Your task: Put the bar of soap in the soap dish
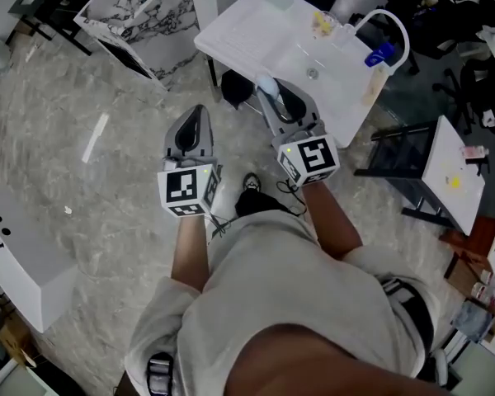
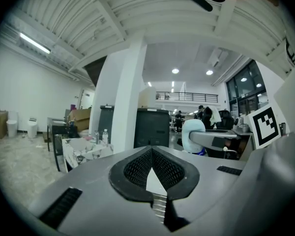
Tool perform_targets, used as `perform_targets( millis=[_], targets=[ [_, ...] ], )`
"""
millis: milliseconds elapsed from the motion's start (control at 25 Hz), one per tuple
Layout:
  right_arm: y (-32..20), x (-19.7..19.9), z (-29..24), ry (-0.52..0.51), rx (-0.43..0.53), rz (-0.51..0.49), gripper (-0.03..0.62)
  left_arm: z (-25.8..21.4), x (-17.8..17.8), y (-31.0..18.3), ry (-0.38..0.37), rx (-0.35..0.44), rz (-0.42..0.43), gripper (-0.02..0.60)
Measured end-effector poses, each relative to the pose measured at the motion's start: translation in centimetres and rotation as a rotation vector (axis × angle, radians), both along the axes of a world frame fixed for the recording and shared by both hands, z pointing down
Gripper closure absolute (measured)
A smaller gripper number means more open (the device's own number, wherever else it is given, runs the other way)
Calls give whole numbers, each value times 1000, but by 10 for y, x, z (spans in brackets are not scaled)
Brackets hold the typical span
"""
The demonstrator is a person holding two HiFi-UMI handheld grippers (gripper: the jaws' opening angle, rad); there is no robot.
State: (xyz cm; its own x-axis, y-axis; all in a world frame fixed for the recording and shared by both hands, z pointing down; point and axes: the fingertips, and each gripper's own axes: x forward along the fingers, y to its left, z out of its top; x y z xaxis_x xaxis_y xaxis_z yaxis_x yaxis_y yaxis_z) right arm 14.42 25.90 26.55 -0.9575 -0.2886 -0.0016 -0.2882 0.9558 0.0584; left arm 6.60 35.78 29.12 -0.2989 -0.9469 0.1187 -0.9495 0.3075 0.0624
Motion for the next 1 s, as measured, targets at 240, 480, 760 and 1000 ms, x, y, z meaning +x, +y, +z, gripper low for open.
perform_targets(
  millis=[240,480,760,1000],
  targets=[
    [-39,-23,16,-2,-72,-31,479,10,-17,-33,15,-47,-18,563],
    [-67,-44,33,-17,-199,-28,479,19,-36,-59,27,-79,0,563],
    [-97,-80,49,-8,-249,4,479,29,-76,-99,37,-76,49,563],
    [-134,-124,61,-5,-288,73,479,36,-122,-148,43,-72,138,563]
  ],
)
